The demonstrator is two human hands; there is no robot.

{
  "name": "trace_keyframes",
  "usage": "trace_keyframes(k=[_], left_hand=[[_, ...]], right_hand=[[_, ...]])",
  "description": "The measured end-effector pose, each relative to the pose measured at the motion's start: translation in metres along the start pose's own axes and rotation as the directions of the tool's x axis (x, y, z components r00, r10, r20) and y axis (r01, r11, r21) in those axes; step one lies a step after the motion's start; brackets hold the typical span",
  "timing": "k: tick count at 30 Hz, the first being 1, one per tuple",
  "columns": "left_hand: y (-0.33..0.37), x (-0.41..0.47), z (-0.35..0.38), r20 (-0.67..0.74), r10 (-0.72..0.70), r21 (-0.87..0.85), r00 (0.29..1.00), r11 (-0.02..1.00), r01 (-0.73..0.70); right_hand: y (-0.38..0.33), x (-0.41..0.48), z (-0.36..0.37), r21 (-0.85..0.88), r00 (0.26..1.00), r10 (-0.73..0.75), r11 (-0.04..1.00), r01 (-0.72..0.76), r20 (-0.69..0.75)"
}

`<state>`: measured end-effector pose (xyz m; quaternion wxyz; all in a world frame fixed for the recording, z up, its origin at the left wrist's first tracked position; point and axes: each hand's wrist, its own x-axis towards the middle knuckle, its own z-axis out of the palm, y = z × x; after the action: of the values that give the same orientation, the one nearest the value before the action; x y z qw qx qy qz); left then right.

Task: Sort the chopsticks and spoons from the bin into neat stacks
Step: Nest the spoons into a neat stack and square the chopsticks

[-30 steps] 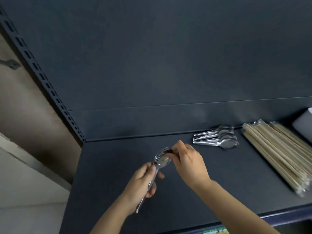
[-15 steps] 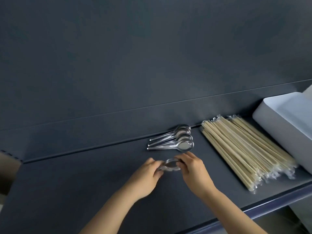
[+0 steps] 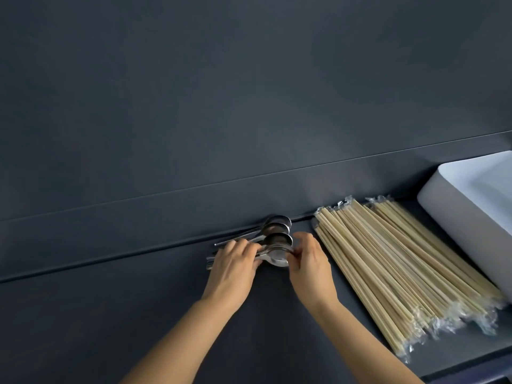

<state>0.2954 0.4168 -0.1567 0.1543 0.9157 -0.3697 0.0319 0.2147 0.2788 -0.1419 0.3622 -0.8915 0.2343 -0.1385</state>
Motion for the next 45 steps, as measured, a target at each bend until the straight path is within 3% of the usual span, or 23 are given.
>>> trace_keyframes(k=[3,8,11,14,17,20,24,29,33,39,45], left_hand=[[-0.002,-0.005,0.005,-0.076,-0.014,0.002,0.997,1.000,0.014],[-0.012,-0.005,0.007,-0.080,-0.047,0.124,0.996,0.991,0.057],[-0.022,0.000,0.003,0.095,-0.107,0.181,0.990,0.980,0.089],[-0.029,0.004,-0.001,0.302,-0.140,0.137,0.943,0.985,0.102],[-0.030,0.007,-0.002,0.358,-0.126,0.139,0.925,0.987,0.081],[-0.032,0.008,0.000,0.309,-0.105,0.177,0.945,0.983,0.051],[-0.028,0.006,0.004,0.280,-0.105,0.184,0.954,0.981,0.054],[-0.025,-0.004,0.010,0.081,-0.107,0.147,0.991,0.985,0.094],[-0.026,-0.017,0.014,0.014,-0.135,-0.035,0.991,0.990,0.135],[-0.033,-0.036,0.012,-0.022,-0.187,-0.118,0.982,0.976,0.184],[-0.048,-0.069,-0.008,-0.036,-0.176,0.019,0.984,0.984,0.177]], right_hand=[[0.004,0.003,0.001,-0.037,1.000,-0.028,0.999,0.028,0.013],[0.008,0.007,0.000,-0.013,0.998,-0.050,0.999,0.051,0.029],[0.010,0.019,-0.004,0.074,0.990,-0.057,0.996,0.048,0.130],[0.006,0.039,-0.009,0.185,0.944,0.002,0.980,-0.067,0.331],[0.003,0.057,-0.010,0.187,0.888,0.051,0.970,-0.152,0.456],[0.007,0.061,-0.009,0.120,0.863,0.032,0.987,-0.107,0.505],[0.011,0.056,-0.009,0.112,0.885,0.003,0.992,-0.062,0.466],[0.012,0.038,-0.005,0.092,0.908,-0.060,0.995,0.024,0.415],[0.016,0.015,0.002,0.072,0.934,-0.136,0.990,0.119,0.331],[0.009,-0.012,0.022,-0.013,0.953,-0.167,0.984,0.176,0.252],[-0.018,-0.031,0.045,-0.011,0.943,-0.156,0.986,0.166,0.295]])
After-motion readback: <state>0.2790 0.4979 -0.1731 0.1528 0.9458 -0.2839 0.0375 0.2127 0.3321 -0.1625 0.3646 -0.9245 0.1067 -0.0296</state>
